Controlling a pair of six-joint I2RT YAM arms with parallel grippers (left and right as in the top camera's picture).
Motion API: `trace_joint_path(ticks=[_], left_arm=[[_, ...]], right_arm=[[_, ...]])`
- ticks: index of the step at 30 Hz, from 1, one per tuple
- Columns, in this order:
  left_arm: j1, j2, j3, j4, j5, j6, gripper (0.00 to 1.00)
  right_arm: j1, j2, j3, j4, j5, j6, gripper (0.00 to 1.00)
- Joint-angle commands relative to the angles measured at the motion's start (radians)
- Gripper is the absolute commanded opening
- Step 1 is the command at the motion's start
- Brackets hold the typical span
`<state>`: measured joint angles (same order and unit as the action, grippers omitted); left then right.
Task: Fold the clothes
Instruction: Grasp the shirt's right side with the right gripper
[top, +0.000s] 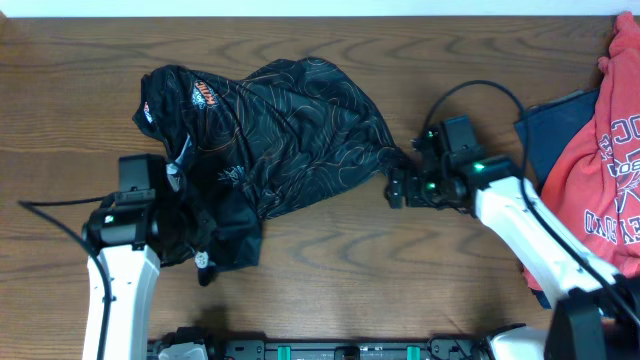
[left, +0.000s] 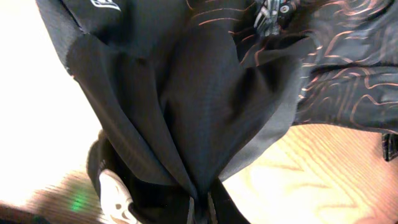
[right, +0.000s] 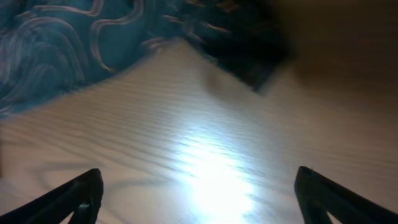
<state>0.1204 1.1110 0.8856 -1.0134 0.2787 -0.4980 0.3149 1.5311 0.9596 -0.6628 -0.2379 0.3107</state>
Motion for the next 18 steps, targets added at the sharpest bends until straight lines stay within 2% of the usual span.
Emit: trace_joint_path(ticks=[1,6,13,18], left_arm=[[0.044,-0.024,0.011,-0.001,-0.005,0.045,0.06],[0.15,-0.028,0.032,0.001,-0.006,0.047,0.06],[0.35,-0.027,0.137,0.004,-0.004,0.082,0.06],[0.386,-0.025,0.148,-0.008,0.051,0.083,0.06]], right_arm=[[0.029,0.064,0.007,0.056,-0.149,0.097,0.93],[0.066,0.142,0.007,0.154,-0.196,0.175,0.89],[0.074,0.177,0.007,0.213,-0.059,0.28,0.91],[0.076,0.177,0.007,0.242,-0.092,0.28,0.91]])
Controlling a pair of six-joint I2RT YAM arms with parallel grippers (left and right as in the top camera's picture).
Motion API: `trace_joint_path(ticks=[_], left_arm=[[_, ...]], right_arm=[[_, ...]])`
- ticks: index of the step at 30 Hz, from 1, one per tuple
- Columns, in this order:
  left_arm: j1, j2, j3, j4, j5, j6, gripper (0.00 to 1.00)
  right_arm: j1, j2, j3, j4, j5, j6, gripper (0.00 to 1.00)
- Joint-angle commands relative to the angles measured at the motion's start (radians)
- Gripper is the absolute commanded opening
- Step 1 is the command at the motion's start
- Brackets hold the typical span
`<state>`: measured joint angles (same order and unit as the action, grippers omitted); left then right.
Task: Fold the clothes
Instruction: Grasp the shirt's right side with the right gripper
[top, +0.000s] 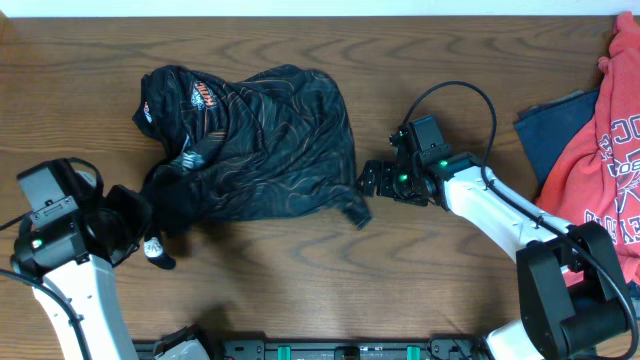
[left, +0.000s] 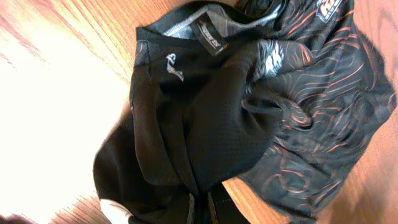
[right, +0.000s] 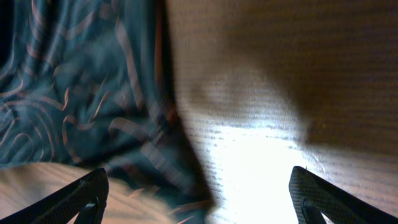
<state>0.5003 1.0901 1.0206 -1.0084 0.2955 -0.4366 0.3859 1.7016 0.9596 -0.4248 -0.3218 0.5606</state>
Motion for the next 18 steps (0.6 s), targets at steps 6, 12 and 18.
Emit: trace_joint_path(ticks=[6,12,18], left_arm=[[0.006,0.002,0.013,-0.019,0.033,0.026,0.06],[0.006,0.002,0.013,-0.02,0.033,0.025,0.06],[0.006,0.002,0.013,-0.02,0.033,0.025,0.06]], right_arm=[[0.045,0.007,0.007,-0.077,-0.093,-0.037,0.91],[0.132,0.008,0.007,-0.148,0.091,-0.204,0.9],[0.213,0.014,0.007,-0.088,0.246,-0.22,0.86]])
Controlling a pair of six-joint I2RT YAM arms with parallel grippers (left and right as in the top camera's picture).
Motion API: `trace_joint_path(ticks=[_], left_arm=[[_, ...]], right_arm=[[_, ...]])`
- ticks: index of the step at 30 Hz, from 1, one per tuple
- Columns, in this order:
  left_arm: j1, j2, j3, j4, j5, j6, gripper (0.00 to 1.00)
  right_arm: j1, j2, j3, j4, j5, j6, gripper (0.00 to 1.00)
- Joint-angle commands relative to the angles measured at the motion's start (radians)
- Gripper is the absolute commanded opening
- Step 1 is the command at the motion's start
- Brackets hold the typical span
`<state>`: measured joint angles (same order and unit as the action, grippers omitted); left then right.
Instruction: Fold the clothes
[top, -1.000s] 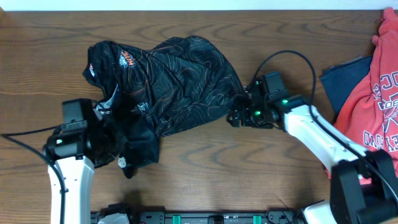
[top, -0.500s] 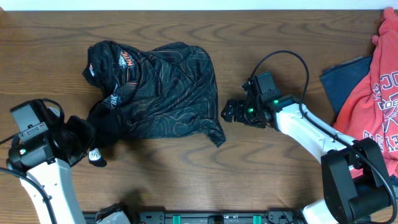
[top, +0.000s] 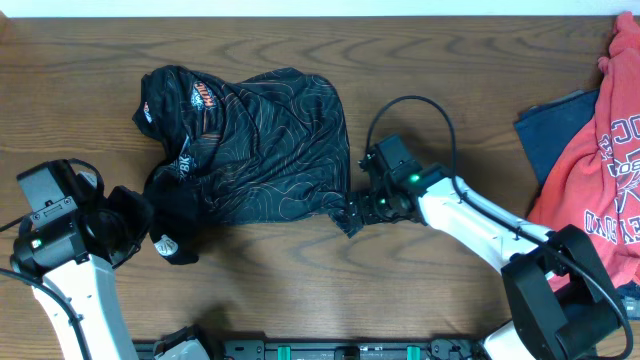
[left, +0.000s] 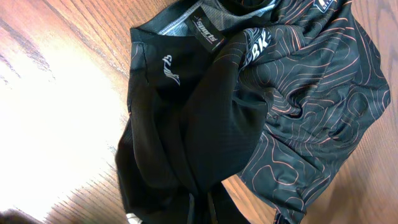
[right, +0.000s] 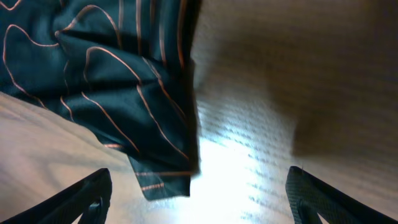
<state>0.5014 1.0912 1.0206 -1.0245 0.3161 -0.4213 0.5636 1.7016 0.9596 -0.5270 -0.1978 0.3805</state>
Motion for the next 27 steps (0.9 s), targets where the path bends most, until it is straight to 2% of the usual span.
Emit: trace_joint_path(ticks=[1,8,11,15,18,19,22,27], left_arm=[[0.005,0.001,0.013,-0.004,0.013,0.01,0.06],[0.005,0.001,0.013,-0.003,0.013,0.01,0.06],[0.005,0.001,0.013,-0.003,0.013,0.01,0.06],[0.005,0.001,0.013,-0.004,0.013,0.01,0.06],[0.005,0.001,0.013,-0.004,0.013,0.01,0.06],[0.005,0.001,0.013,-0.004,0.013,0.01,0.06],[0.005,0.001,0.013,-0.004,0.013,0.01,0.06],[0.005,0.001,0.013,-0.004,0.013,0.01,0.06]], right_arm=[[0.046,0.017,0.007,0.02,0.136,-0.042,0.85],[0.122,0.062,0.007,0.038,0.173,-0.075,0.81],[0.139,0.089,0.007,0.05,0.173,-0.074,0.75],[0.147,0.117,0.007,0.068,0.177,-0.061,0.5],[0.147,0.12,0.007,0.066,0.227,-0.029,0.07],[0.146,0.12,0.007,0.066,0.251,-0.014,0.01],[0.137,0.116,0.008,0.043,0.339,0.005,0.01],[0.07,0.039,0.043,-0.096,0.679,0.052,0.01]])
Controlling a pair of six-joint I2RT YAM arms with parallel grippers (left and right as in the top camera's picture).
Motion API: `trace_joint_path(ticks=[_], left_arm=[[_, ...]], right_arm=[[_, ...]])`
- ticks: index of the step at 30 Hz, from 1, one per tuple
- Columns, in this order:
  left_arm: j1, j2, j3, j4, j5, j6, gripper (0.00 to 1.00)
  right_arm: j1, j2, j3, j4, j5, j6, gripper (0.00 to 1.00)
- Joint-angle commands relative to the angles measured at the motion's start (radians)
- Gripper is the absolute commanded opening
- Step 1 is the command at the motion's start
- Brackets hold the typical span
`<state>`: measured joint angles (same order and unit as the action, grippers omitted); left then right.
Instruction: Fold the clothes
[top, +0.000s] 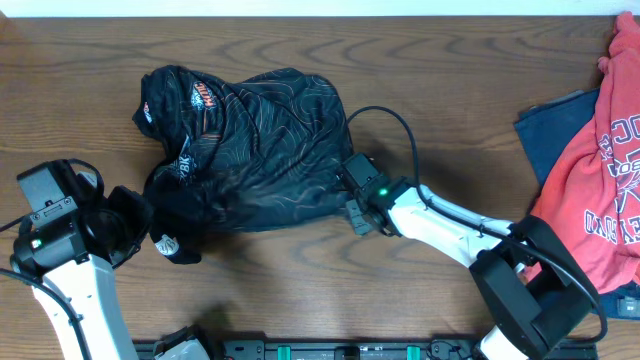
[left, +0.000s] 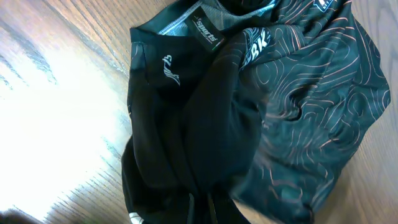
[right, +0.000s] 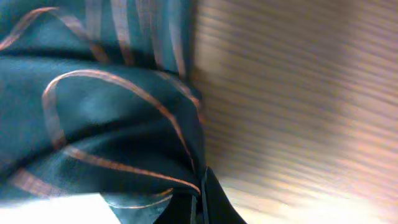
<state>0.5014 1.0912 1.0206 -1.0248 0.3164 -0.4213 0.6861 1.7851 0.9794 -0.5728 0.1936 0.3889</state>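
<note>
A black jersey with thin orange contour lines (top: 255, 140) lies bunched on the left half of the wooden table. My left gripper (top: 150, 228) is shut on a dark fold at the jersey's lower left end; in the left wrist view the black fabric (left: 186, 124) runs down into the closed jaws of the left gripper (left: 200, 205). My right gripper (top: 352, 210) is at the jersey's lower right corner, shut on its hem; the right wrist view shows the hem (right: 118, 118) pinched where the right gripper (right: 202, 196) closes.
A red sweatshirt with white lettering (top: 605, 150) lies over a dark blue garment (top: 550, 130) at the table's right edge. Bare wood (top: 450, 100) stretches between the two piles and along the front edge.
My right gripper was open beside the jersey's lower right corner; now it is shut on that corner's hem, slightly further left. The left gripper has stayed put, still holding its fold.
First the jersey was spread toward the middle, my left gripper holding its lower left fold and my right open at its right tip. Then the left arm was further left, the jersey drawn along. The open right gripper stood closer at each moment and now grips the corner.
</note>
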Motion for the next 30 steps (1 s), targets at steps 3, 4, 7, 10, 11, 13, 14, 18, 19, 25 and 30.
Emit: trace_joint_path(ticks=[3,4,7,10,11,13,14,18,19,25,30], left_arm=[[0.005,0.001,0.013,-0.008,0.013,0.009,0.06],[0.005,0.001,0.013,-0.01,0.013,0.01,0.06],[0.005,0.001,0.013,-0.016,0.013,0.01,0.06],[0.005,0.001,0.013,-0.023,0.013,0.01,0.06],[0.005,0.001,0.013,-0.026,0.013,0.01,0.06],[0.005,0.001,0.013,-0.033,0.013,0.01,0.06],[0.005,0.001,0.013,-0.037,0.013,0.01,0.06],[0.005,0.001,0.013,-0.041,0.013,0.01,0.06],[0.005,0.001,0.013,-0.041,0.013,0.01,0.06],[0.005,0.001,0.013,-0.04,0.013,0.01,0.06],[0.005,0.001,0.013,-0.04,0.013,0.01,0.06]], right_arm=[[-0.114,-0.125,0.088,-0.114,0.475,-0.039,0.01],[-0.13,-0.148,0.108,-0.12,0.487,-0.08,0.01],[-0.169,-0.22,0.156,-0.121,0.457,-0.173,0.01],[-0.176,-0.267,0.158,-0.154,0.395,-0.187,0.01],[-0.176,-0.275,0.157,-0.185,0.364,-0.179,0.01],[-0.175,-0.276,0.155,-0.238,0.314,-0.16,0.01],[-0.174,-0.274,0.149,-0.267,0.277,-0.156,0.01],[-0.174,-0.273,0.095,-0.352,0.151,-0.158,0.01],[-0.174,-0.273,0.079,-0.36,0.133,-0.158,0.01],[-0.174,-0.273,-0.036,-0.354,0.086,-0.158,0.01],[-0.174,-0.273,-0.064,-0.294,0.086,-0.158,0.04]])
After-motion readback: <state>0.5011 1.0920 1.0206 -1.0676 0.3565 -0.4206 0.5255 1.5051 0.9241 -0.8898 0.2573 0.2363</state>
